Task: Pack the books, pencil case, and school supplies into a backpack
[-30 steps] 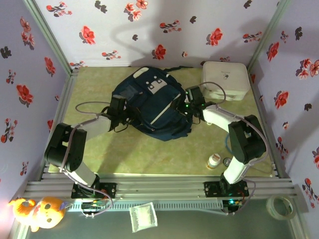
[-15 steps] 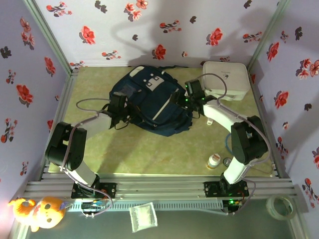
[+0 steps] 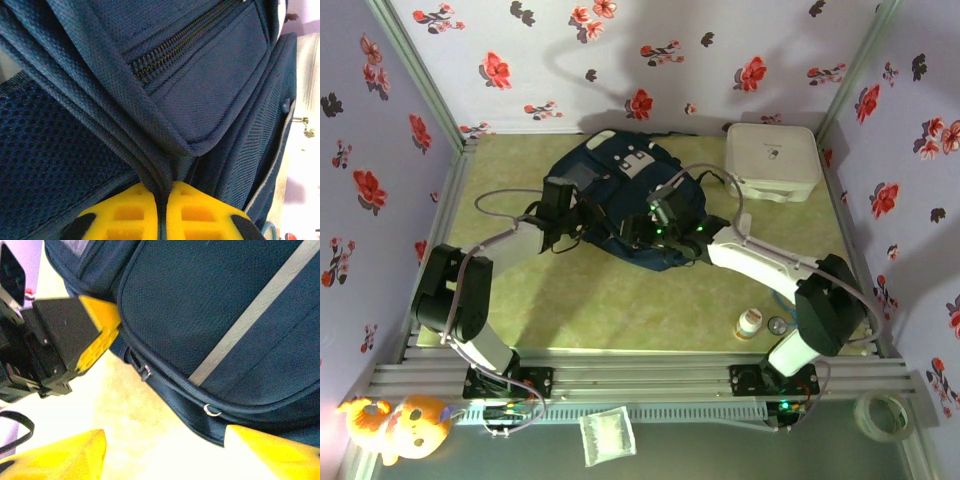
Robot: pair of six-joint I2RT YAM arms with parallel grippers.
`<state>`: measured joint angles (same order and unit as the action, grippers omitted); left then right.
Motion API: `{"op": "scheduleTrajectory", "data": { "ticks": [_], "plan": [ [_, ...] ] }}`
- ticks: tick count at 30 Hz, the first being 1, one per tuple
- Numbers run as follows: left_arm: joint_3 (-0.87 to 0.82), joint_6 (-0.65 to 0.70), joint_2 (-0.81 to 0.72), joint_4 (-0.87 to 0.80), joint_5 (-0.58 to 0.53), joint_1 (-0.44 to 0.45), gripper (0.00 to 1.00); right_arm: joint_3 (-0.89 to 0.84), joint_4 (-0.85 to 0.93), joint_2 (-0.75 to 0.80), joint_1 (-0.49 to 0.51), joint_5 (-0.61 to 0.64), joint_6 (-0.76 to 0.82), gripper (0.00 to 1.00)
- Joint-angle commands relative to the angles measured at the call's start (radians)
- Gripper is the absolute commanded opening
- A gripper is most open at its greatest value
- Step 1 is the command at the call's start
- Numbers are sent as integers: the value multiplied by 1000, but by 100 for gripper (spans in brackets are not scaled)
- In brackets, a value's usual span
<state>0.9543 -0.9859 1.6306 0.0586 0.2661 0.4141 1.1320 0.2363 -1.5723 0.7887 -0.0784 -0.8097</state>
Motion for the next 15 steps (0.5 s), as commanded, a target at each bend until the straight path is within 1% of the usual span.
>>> {"op": "scheduleTrajectory", "data": {
  "ticks": [1,9,12,15],
  "plan": [
    [46,26,-11,108,56,3,0,5,-48,-39,15,24,-48,64],
    [26,-15,-17,152,61,3,0,2,-76,-124,2,12,-39,63],
    [21,-40,-11,174,61,3,0,5,-92,-163,-31,6,-30,62],
    [20,-61,0,199,64,4,0,28,-84,-190,-74,36,17,62]
  ]
}}
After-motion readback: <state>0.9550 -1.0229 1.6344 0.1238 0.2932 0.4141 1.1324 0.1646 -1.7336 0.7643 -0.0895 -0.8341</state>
